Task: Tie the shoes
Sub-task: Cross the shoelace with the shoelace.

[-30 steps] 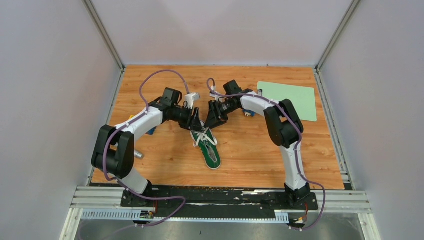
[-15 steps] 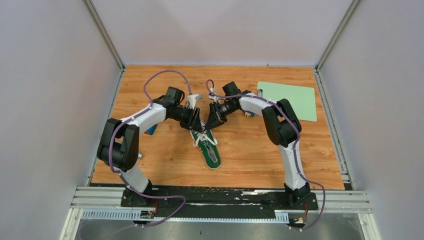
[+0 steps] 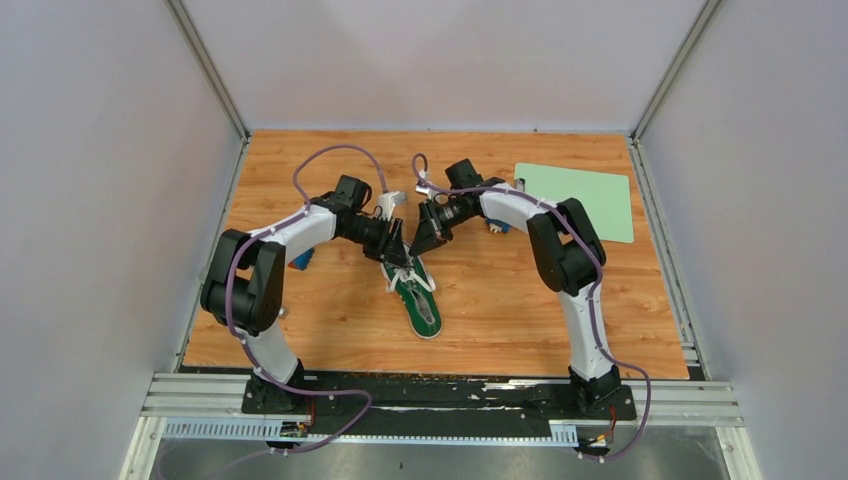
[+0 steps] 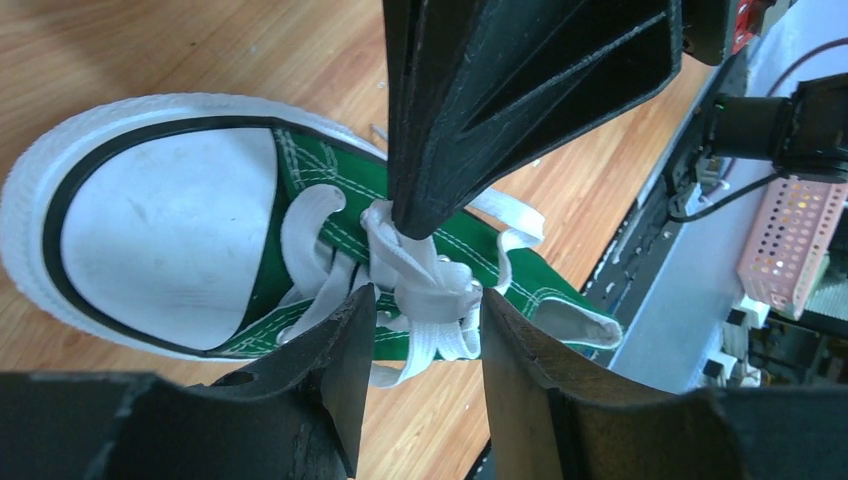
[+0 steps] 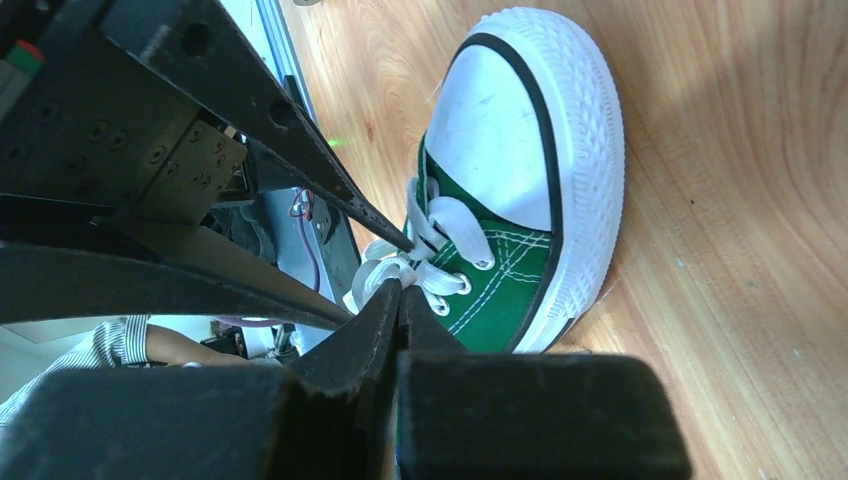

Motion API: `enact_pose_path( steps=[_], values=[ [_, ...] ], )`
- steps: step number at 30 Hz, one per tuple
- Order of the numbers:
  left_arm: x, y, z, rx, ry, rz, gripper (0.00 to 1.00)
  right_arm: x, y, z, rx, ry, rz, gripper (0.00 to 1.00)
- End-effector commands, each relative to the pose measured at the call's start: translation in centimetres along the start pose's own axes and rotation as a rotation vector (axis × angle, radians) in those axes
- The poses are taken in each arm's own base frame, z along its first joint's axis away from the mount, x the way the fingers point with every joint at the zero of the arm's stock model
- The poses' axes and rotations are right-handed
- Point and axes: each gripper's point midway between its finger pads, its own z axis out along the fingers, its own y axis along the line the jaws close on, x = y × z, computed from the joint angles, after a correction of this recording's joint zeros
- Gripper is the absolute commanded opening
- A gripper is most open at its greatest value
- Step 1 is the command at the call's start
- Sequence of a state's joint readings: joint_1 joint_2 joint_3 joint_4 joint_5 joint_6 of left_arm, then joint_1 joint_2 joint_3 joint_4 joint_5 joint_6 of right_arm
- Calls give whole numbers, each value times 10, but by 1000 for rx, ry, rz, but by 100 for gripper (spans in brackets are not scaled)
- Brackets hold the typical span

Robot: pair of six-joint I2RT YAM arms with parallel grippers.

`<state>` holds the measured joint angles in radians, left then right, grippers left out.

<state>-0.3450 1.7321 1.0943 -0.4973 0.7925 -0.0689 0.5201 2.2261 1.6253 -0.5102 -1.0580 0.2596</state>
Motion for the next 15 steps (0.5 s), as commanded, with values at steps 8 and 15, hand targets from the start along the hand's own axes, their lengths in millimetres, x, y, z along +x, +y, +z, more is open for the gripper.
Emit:
enact_pose_path(
  steps=[8,15],
  values=[
    [-16,-27,-5,141,-29,54,49,-26,47,-23,-38,-78,-189,0],
    [-14,-23,-6,117,-14,58,48,-26,52,-26,-41,-83,-205,0]
  ],
)
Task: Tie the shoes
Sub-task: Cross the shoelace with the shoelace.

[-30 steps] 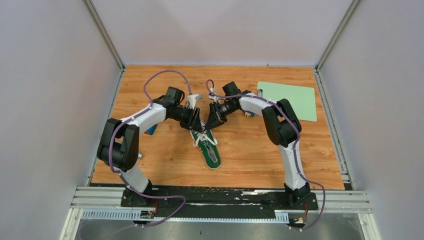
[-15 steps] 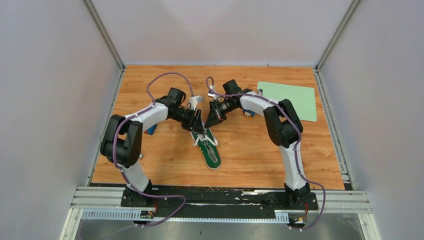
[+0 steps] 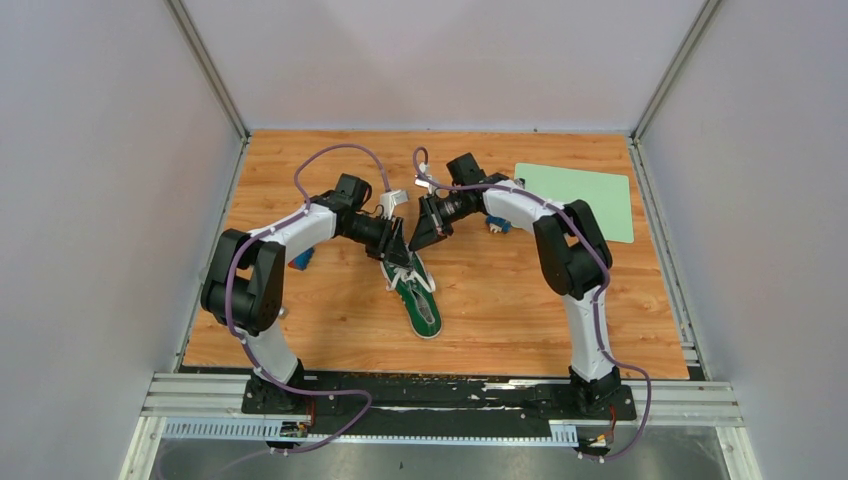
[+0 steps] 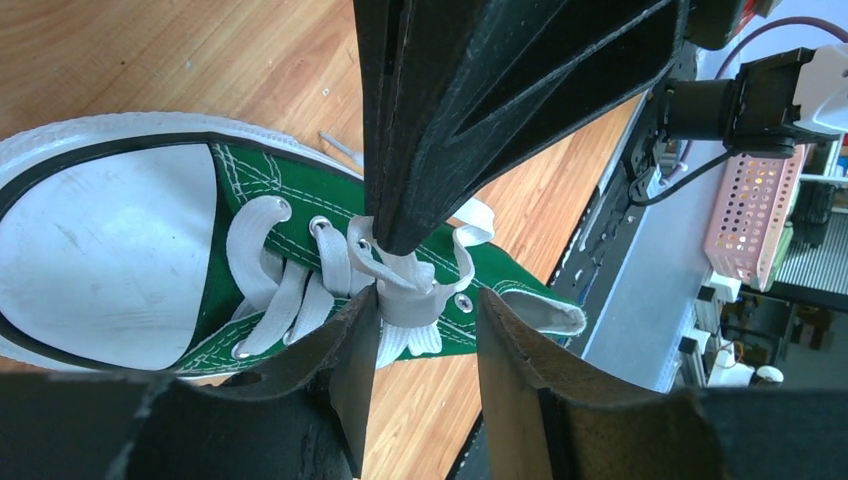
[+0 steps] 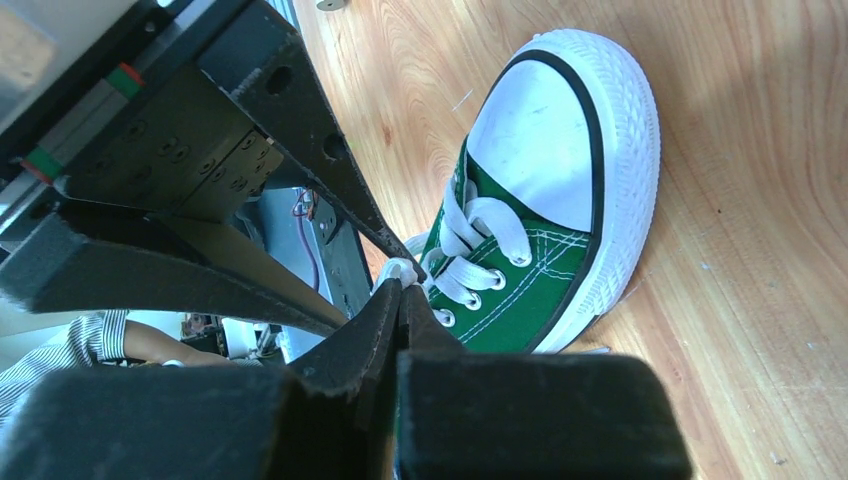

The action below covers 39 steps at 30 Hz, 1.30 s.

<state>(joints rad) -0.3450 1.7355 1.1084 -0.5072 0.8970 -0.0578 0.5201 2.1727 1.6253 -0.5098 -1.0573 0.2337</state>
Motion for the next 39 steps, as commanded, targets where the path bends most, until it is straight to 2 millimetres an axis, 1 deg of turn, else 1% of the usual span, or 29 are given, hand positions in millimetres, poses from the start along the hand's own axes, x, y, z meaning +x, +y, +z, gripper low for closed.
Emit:
enact_pose_path(
  steps=[1,9,16,21,28,35,36,39],
  values=[
    [-11,-4,-4,13,-12,47,47,-22,33,-16,-37,-58,-133,0],
    [-13,-1,-1,14,-6,43,41,-23,38,-18,-38,-63,-150,0],
    [-17,-2,-1,12,2,4,44,-22,38,-19,-24,-67,-161,0],
    [-11,-1,-1,11,31,-6,44,-22,38,-18,-19,-69,-163,0],
    [-2,-8,1,34,54,-4,42,-23,37,-18,-10,-72,-164,0],
    [0,-10,2,38,59,-17,33,-21,38,-17,-11,-68,-166,1],
    [-1,-10,2,41,57,-18,29,-21,38,-16,-11,-67,-170,2],
    [-2,-13,3,56,51,-33,23,-19,37,-16,-12,-64,-173,4]
  ],
)
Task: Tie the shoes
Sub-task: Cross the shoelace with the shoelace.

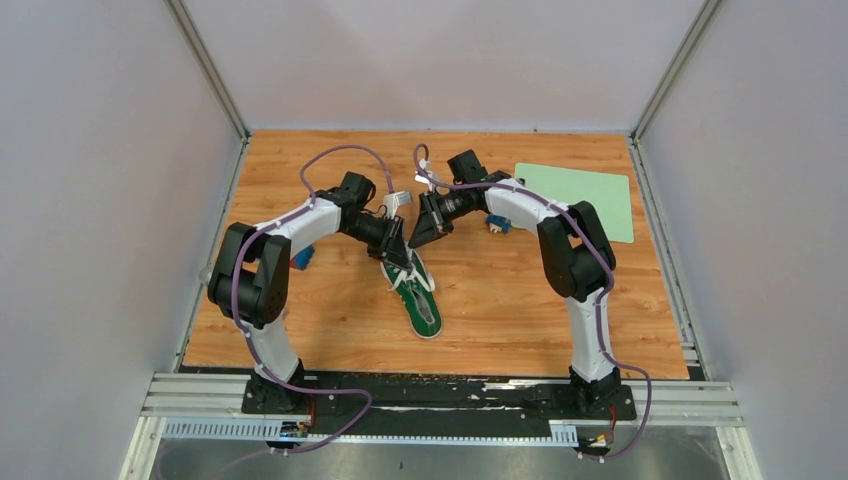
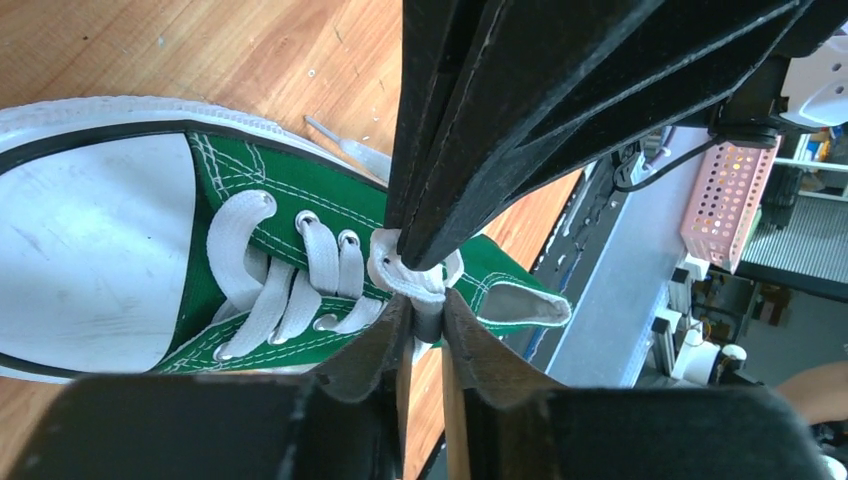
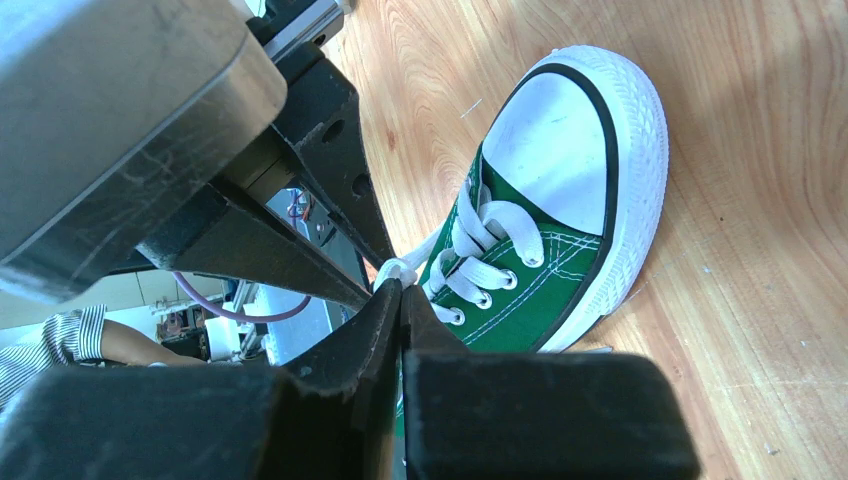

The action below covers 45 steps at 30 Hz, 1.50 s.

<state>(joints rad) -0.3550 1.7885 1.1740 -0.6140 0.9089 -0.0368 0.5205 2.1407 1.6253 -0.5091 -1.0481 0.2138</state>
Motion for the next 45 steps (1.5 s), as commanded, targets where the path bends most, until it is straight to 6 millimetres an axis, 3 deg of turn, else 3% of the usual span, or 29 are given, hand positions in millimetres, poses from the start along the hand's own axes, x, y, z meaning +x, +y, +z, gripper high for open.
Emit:
enact_pose_path(
  steps=[1,5,8,13,20,29,32,37,45],
  values=[
    [-6,-10,0,41,-14,17,20,-15,26,-10,-14,-46,-122,6],
    [-3,-9,1,45,-13,38,13,-12,26,-15,-6,-50,-132,21],
    [-3,-11,2,63,-26,48,15,-2,24,-26,-7,-53,-148,29],
    [1,-12,2,73,-30,61,15,34,10,-36,40,-39,-247,33],
    [-1,-13,-2,77,-40,66,14,56,-5,-17,42,9,-425,39],
    [-6,-8,-8,79,-63,41,16,73,-7,9,-8,82,-467,43],
    [-6,-8,-9,85,-64,40,15,77,-9,13,-10,97,-450,36],
    [-3,-8,-8,88,-63,38,17,75,-11,13,9,105,-389,2],
    [-3,-8,-9,83,-70,30,38,72,12,10,-44,96,-412,0]
  ],
)
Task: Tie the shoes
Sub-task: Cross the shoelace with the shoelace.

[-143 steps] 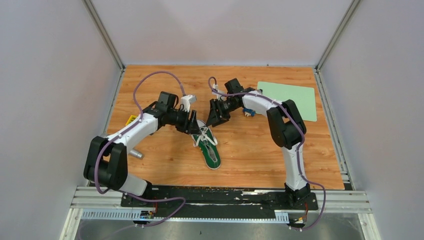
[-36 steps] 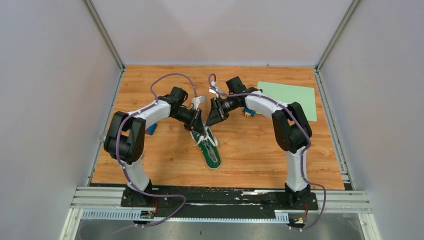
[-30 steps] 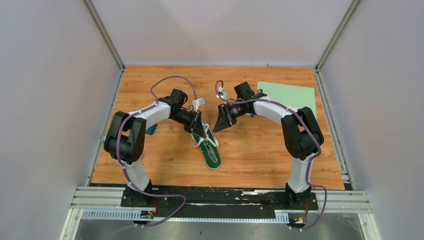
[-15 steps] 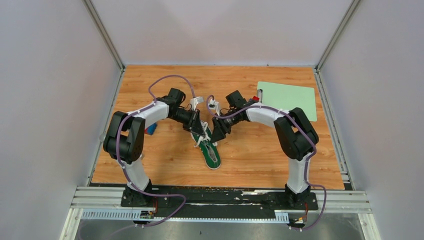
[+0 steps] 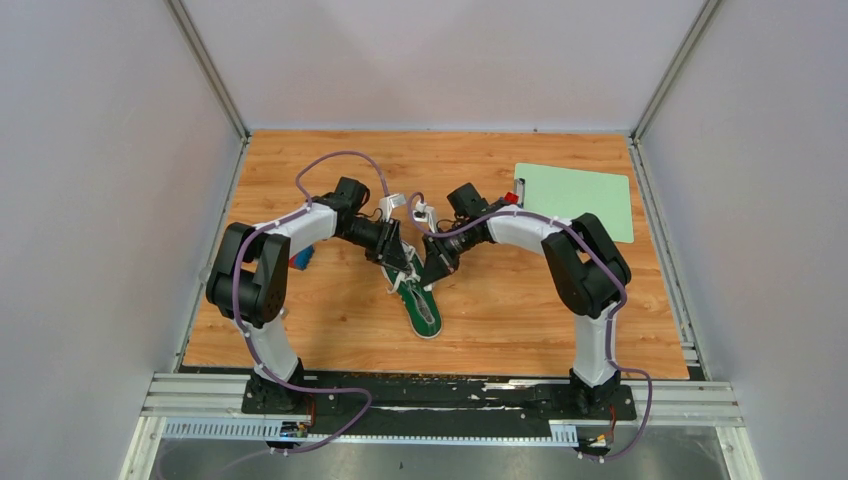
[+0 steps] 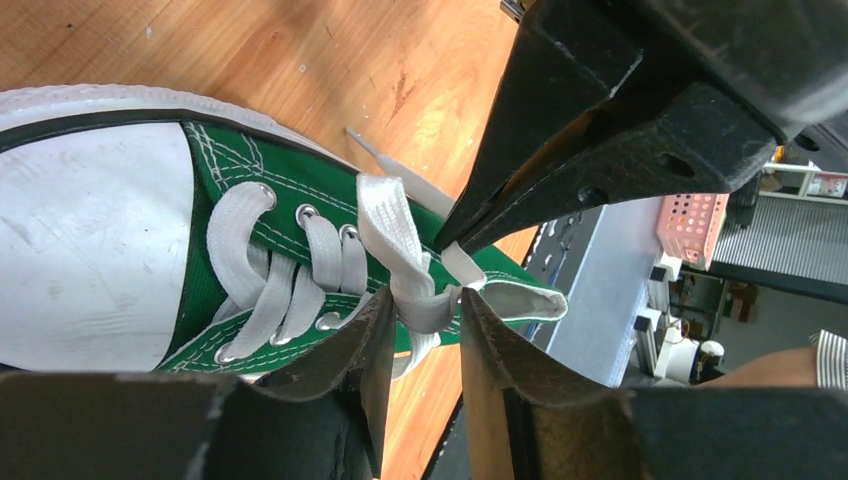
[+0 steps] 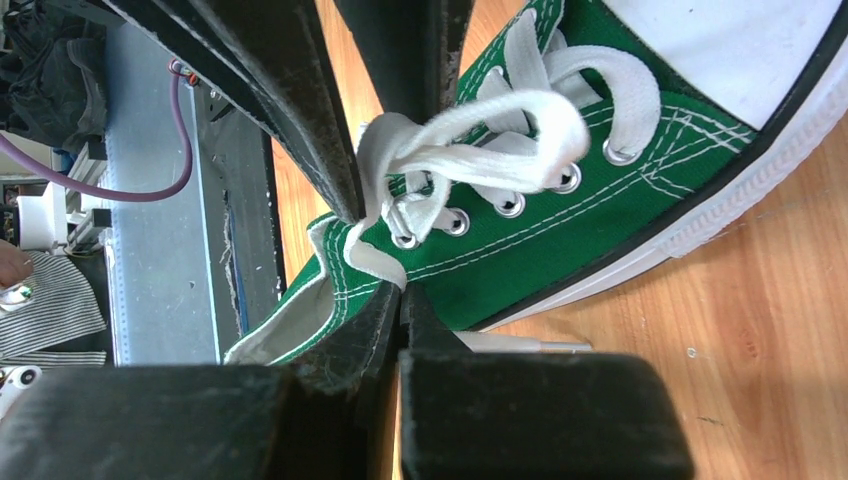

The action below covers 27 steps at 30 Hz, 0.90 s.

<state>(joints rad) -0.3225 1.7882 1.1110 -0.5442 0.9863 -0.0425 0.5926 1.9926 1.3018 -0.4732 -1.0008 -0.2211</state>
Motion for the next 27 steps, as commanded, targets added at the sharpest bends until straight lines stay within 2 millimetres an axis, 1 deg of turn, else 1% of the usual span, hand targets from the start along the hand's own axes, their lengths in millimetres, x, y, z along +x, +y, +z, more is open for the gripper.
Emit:
enact_pose_path(
  steps=[1,5,8,12,18,23,27],
  values=[
    [-9,-12,-7,19,-39,49,38,-24,22,-5,-53,-37,-75,0],
    [-8,-13,-7,20,-42,45,41,-20,29,2,-68,-8,-107,0],
    [-8,-12,-7,17,-42,43,41,-17,30,7,-64,16,-113,0],
    [-9,-14,-8,22,-44,42,43,-13,25,11,-38,45,-93,0],
    [-9,-19,-8,45,-46,45,46,-17,16,14,-6,58,-46,0],
    [-7,-23,-9,66,-45,45,51,-20,13,15,8,60,-21,0],
    [-6,-26,-9,84,-46,44,52,-20,11,16,16,71,-10,0]
  ],
)
